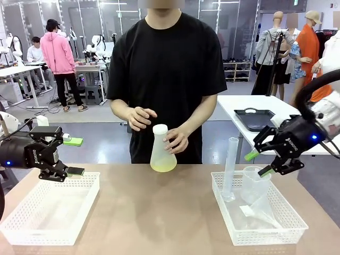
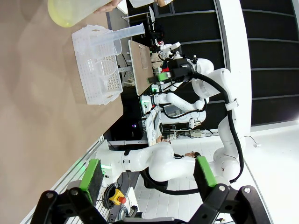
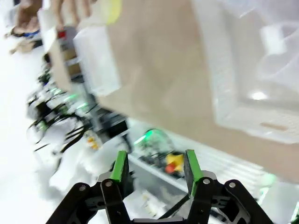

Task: Prepare the solutions needed for the experiment.
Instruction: When the human places the Big flask in the center of the table, pick up the Big flask and place it in the left Organizing basket.

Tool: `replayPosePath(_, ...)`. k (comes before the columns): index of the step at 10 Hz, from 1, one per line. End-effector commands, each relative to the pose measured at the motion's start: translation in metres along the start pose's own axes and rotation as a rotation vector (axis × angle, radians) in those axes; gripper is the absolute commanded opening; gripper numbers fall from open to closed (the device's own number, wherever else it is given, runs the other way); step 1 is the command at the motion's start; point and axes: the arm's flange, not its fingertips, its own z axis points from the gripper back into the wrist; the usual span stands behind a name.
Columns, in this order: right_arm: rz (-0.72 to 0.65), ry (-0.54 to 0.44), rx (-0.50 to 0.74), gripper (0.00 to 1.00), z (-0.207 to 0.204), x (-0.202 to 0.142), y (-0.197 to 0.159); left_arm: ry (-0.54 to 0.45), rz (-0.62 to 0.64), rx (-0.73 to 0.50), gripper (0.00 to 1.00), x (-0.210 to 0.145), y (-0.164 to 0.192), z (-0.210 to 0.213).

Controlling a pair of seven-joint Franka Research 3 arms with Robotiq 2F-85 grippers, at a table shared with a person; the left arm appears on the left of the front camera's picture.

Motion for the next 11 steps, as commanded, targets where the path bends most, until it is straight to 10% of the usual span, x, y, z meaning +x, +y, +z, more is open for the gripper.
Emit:
replayPosePath(1,-0.050,0.095,0.192,0.61,0.004,-0.008,-0.016,0.005,0.002,-0.014,1.00,0.001,-0.002,0.000)
replayPosePath(5,0.145,0.177,0.529,0.61,0.005,-0.017,-0.021,0.005,0.002,-0.014,1.00,0.001,-0.002,0.000)
replayPosePath(11,0.182,0.166,0.651,0.61,-0.005,-0.024,-0.021,0.005,0.002,-0.014,1.00,0.001,-0.002,0.000)
